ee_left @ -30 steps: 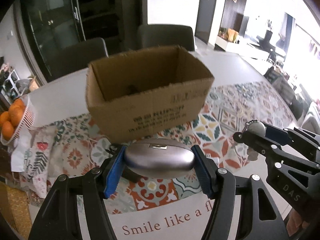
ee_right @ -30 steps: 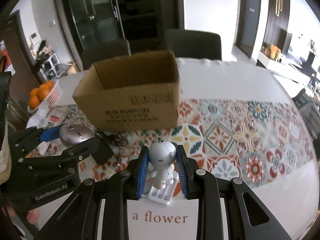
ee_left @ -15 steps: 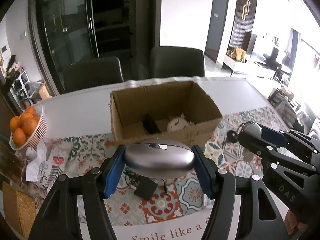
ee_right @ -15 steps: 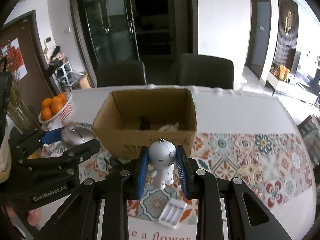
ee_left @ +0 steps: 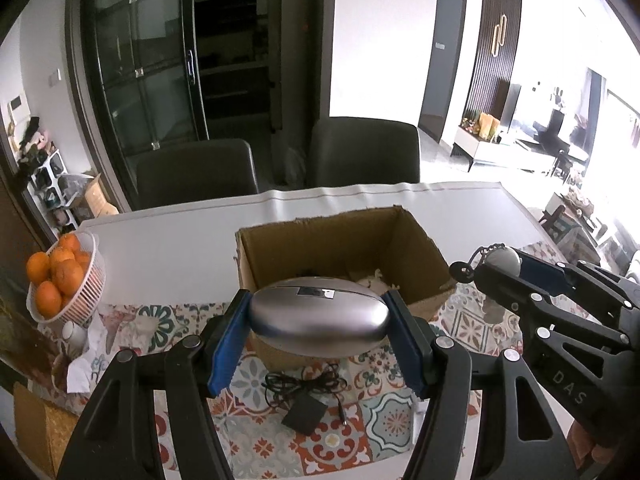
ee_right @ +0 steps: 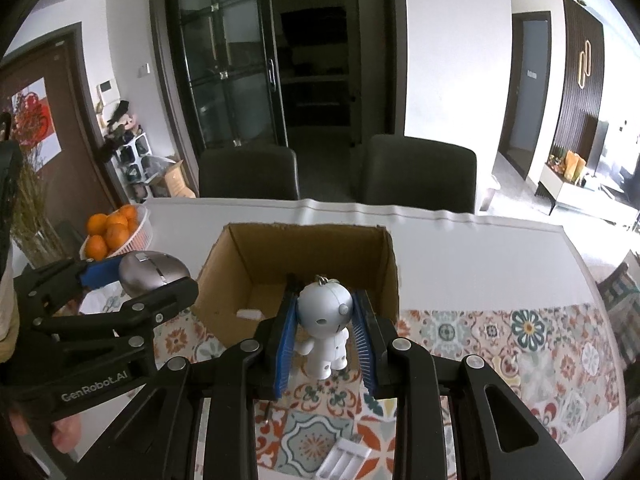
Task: Organize rigid objects
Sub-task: 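Lift the silver egg device and white figurine and carry them over the box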
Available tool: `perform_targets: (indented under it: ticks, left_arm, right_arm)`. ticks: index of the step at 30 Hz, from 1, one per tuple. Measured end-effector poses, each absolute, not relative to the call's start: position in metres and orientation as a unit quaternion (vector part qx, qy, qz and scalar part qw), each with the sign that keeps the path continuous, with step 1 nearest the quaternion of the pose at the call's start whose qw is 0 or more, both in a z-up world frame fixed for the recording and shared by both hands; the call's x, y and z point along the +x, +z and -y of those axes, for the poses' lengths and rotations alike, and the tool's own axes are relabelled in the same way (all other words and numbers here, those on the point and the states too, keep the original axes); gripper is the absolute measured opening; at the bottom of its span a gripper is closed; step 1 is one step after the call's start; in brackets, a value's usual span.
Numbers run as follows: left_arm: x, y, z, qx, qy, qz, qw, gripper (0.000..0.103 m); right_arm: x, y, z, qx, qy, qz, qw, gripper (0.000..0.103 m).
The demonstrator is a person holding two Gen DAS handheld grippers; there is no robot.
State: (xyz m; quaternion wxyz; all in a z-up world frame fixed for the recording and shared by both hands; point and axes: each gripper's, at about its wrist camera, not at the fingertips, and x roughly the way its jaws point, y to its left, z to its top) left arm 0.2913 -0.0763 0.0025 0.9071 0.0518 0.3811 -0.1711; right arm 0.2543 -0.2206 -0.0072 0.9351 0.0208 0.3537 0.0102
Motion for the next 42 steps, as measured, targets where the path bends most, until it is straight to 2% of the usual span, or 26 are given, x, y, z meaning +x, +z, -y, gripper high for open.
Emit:
perform_targets:
  ticks: [18,42]
  left_arm:
    - [0.353,-0.006,0.078,0.039,-0.171,-0.424,0.889,0.065]
    - [0.413,-0.085,0.094,0.069,-0.163,-0.529,0.83,0.065]
  right_arm:
    - [0.319,-0.009,0.224,0.035,0.026,-0.388,0.921,0.029]
    - [0.385,-0.099,0.24,0.063,0.026,-0.528,0.847,0.029]
